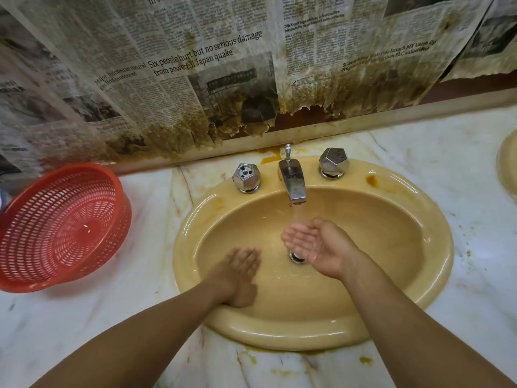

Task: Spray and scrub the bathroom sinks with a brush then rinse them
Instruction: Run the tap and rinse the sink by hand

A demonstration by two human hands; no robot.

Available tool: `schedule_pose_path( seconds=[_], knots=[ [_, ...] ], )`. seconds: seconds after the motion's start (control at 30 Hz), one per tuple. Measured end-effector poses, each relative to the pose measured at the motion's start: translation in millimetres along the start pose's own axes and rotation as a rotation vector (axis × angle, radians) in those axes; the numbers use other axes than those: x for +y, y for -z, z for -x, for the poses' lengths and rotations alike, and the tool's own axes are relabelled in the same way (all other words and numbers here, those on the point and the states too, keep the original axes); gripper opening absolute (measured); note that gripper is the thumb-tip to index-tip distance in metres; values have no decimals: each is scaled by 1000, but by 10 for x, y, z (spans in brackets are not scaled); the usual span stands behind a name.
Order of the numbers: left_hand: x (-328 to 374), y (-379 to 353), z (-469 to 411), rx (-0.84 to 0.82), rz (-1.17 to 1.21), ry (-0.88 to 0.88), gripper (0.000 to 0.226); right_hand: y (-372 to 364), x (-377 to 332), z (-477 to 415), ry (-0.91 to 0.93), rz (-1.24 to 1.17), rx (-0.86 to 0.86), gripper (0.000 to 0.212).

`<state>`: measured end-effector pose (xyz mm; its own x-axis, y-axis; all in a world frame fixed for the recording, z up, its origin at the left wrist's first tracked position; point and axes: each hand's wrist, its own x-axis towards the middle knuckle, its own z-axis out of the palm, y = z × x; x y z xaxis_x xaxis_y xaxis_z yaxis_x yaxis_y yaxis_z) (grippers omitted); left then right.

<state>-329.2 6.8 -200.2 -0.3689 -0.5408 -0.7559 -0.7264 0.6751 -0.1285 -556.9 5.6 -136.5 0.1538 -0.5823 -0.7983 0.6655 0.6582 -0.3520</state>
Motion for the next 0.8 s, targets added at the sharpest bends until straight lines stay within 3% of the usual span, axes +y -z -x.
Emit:
schedule_pose_path(
  seconds=[0.07,0.17,0.27,0.37,0.6,0.7,0.8],
  knots=[
    [172,106,86,-166,159,-119,66,72,8,105,-51,365,-12,34],
    [202,238,221,-201,371,-225,59,330,8,186,46,738,147,25],
    [39,297,313,-43,701,-191,34,546,-88,159,271,573,261,22],
    [-33,399,388,296,1050,-28,25,525,-234,244,378,403,258,23],
    [-72,901,429,967,1622,213,16,251,-218,371,314,61,92,32],
    [-34,1147,508,1070,1625,167,20,98,-184,376,231,-83,33,32],
    [-2,1309,517,1016,1559,47,27,-64,-146,371,156,-168,6,32]
  ],
)
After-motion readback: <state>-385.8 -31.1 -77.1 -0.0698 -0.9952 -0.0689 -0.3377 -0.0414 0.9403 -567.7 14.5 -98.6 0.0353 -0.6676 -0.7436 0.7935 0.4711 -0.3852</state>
